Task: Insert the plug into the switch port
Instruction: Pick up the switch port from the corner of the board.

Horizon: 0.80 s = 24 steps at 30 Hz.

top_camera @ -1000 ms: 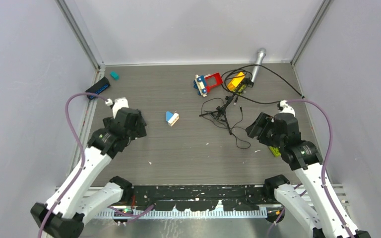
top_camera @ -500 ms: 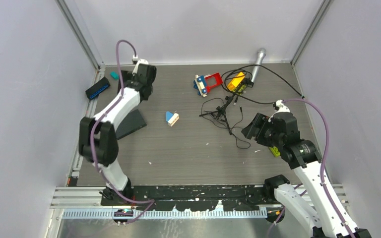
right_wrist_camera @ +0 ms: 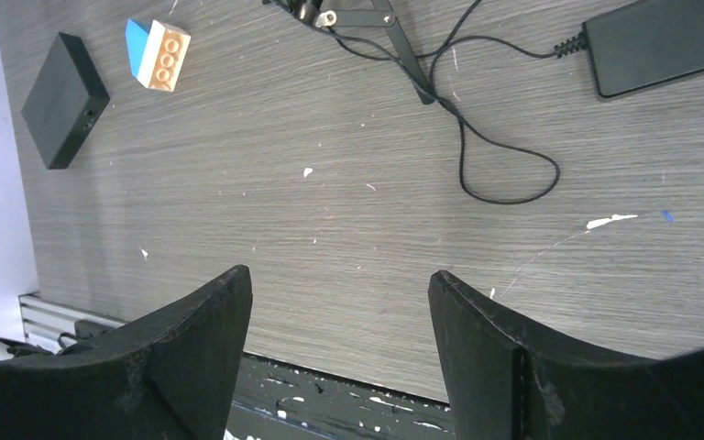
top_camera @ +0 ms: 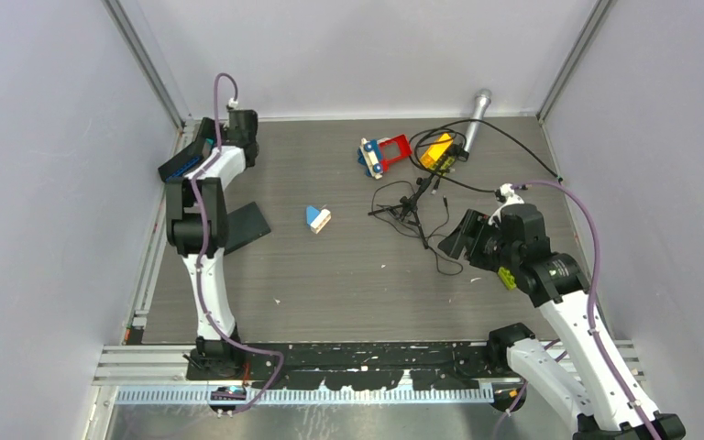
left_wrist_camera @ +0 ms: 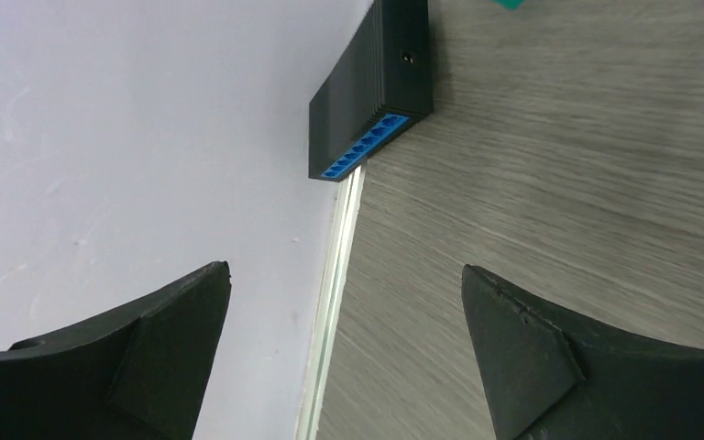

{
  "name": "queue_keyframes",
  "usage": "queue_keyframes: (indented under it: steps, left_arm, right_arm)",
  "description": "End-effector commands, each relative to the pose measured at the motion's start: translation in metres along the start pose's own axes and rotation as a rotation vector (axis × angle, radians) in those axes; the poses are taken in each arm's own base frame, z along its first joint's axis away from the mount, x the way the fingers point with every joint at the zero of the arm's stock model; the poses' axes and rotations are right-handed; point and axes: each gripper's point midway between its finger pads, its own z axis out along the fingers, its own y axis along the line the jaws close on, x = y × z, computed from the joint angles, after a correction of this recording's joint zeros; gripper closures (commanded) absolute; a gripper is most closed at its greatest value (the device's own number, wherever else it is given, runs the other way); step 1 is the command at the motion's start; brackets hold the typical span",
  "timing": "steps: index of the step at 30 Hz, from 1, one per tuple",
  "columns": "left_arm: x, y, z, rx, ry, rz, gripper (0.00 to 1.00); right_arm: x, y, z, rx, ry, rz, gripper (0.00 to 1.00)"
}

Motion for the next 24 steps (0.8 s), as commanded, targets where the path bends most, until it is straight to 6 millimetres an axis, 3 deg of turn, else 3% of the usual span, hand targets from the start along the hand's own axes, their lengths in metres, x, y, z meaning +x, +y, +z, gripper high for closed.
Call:
queue_keyframes:
  steps: [1, 10, 16, 24]
  left_arm:
    - [-0.006, 0.012, 0.029, -0.071, -0.028, -0.001, 0.00]
    - [-0.002, -0.036, 0.080, -0.021, -0.019, 0.113, 0.00]
    - [0.027, -0.039, 0.115, -0.008, 0.064, 0.112, 0.00]
    - [0.043, -0.034, 0.134, 0.009, 0.116, 0.117, 0.00]
  right_arm:
    - [0.001, 0.013, 0.003, -0.069, 0.030, -0.029, 0.25]
    - [0.005, 0.009, 0.009, -0.043, 0.066, -0.020, 0.25]
    - [0.003, 0.004, 0.009, -0.013, 0.057, -0.015, 0.25]
    - [0.003, -0.002, 0.019, 0.021, 0.075, -0.013, 0.25]
